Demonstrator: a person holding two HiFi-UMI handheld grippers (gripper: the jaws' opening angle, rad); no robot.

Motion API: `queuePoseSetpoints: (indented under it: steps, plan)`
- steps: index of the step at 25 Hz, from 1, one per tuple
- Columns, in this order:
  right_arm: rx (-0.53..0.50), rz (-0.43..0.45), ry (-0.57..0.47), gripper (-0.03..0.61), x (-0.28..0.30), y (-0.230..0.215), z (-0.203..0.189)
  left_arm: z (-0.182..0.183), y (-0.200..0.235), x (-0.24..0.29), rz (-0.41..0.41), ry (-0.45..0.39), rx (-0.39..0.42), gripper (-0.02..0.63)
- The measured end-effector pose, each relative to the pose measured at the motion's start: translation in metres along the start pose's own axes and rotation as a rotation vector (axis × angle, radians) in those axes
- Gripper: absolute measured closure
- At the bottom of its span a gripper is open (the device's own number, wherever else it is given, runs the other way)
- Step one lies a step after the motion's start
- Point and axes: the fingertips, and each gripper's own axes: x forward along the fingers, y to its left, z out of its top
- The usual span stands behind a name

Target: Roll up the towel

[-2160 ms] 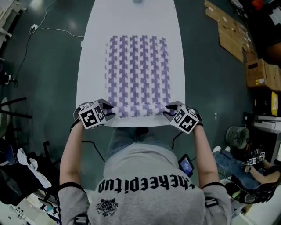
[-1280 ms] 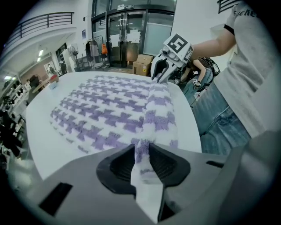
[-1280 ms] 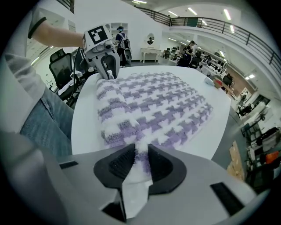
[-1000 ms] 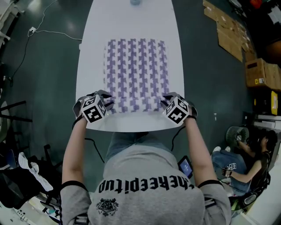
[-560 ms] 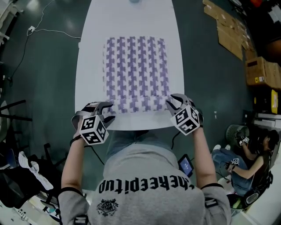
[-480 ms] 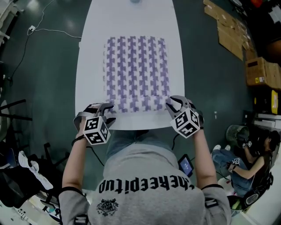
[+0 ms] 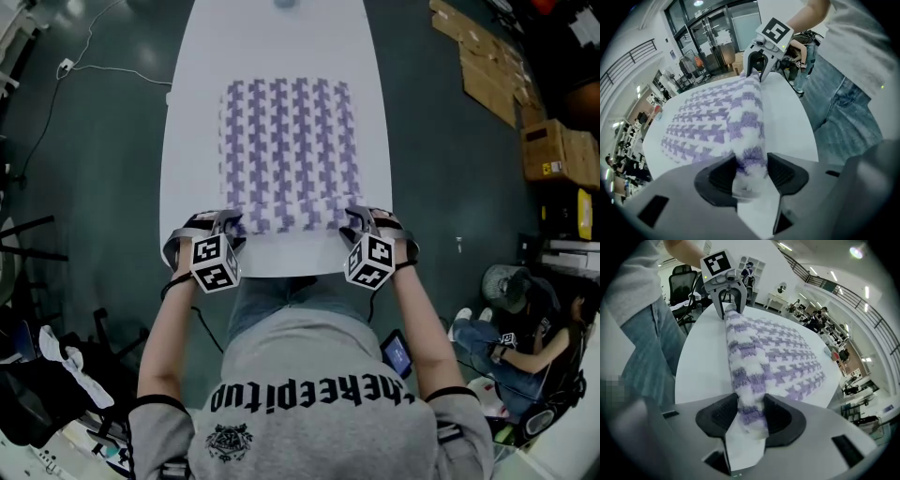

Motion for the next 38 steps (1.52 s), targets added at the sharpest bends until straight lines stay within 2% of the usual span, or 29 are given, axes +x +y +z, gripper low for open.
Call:
queuePoseSetpoints:
  steps: [1, 2, 5, 9, 14, 21, 24, 28, 38]
  plan:
    - [-0.006, -0.007, 0.005, 0.413, -0.004, -0.001, 0.001, 0.001, 0.001, -0.006, 0.015, 0.000, -0.003, 0.428]
    - [-0.010, -0.013, 0.008, 0.459, -0.009, -0.001, 0.002, 0.003, 0.002, -0.011, 0.026, -0.001, -0.008, 0.481]
    - [-0.008, -0.014, 0.008, 0.513, -0.010, -0.001, 0.002, 0.002, 0.004, -0.011, 0.016, -0.007, -0.010, 0.517]
    - [0.022, 0.036, -0.004, 0.515, -0.004, -0.006, -0.001, 0.003, 0.006, -0.005, -0.070, -0.034, -0.020, 0.522]
    - [0.074, 0.163, -0.013, 0.515, -0.011, -0.008, 0.003, 0.003, 0.009, -0.014, -0.207, -0.087, -0.075, 0.522]
    - [0.188, 0.245, -0.031, 0.510, -0.009, -0.017, 0.006, 0.003, 0.014, -0.015, -0.265, -0.126, -0.114, 0.517]
    - [0.255, 0.257, -0.064, 0.506, -0.017, -0.029, 0.010, 0.005, 0.025, -0.022, -0.271, -0.168, -0.178, 0.506]
    - [0.294, 0.246, -0.081, 0.494, -0.013, -0.045, 0.011, 0.003, 0.044, -0.019, -0.258, -0.199, -0.239, 0.503]
    - [0.312, 0.153, -0.064, 0.488, -0.003, -0.073, 0.016, 0.001, 0.080, -0.011, -0.195, -0.177, -0.248, 0.503]
